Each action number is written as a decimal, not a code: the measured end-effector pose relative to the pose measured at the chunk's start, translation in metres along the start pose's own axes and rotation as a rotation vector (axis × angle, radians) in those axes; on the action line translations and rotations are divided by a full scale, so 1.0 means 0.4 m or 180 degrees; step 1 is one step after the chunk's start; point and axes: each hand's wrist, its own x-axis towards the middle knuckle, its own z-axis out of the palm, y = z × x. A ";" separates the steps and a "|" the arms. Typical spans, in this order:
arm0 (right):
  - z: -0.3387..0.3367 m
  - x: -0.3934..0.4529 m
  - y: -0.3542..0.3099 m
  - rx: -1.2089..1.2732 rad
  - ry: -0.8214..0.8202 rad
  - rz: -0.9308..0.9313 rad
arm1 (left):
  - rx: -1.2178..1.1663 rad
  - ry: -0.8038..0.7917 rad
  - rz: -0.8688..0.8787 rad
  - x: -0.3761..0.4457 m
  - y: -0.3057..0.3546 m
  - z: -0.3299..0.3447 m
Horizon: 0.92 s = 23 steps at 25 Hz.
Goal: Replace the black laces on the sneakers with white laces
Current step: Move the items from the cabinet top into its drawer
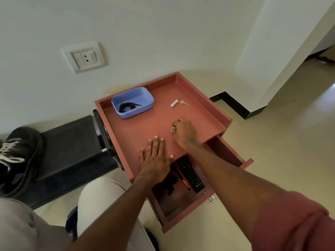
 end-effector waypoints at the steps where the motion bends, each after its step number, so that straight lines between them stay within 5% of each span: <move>1: 0.010 0.011 -0.004 -0.0040 0.0022 0.0039 | 0.0022 0.0012 -0.0009 0.001 -0.001 -0.003; 6: 0.033 -0.038 0.002 0.0126 0.0179 0.0240 | 0.0000 -0.0045 0.0014 0.005 -0.002 -0.005; 11: 0.000 -0.224 0.106 0.0848 0.0608 0.1179 | -0.0017 0.0133 0.0101 -0.007 -0.008 0.001; 15: -0.014 -0.309 0.204 0.0421 0.0001 0.1723 | 0.0028 0.0215 0.0489 0.034 0.038 0.004; 19: 0.015 -0.268 0.239 -0.0105 -0.0941 0.1535 | 0.0264 0.0063 0.0467 0.067 0.062 0.021; 23: 0.059 -0.235 0.258 -0.0200 -0.1288 0.1324 | 0.0297 -0.0076 0.0456 0.080 0.051 0.024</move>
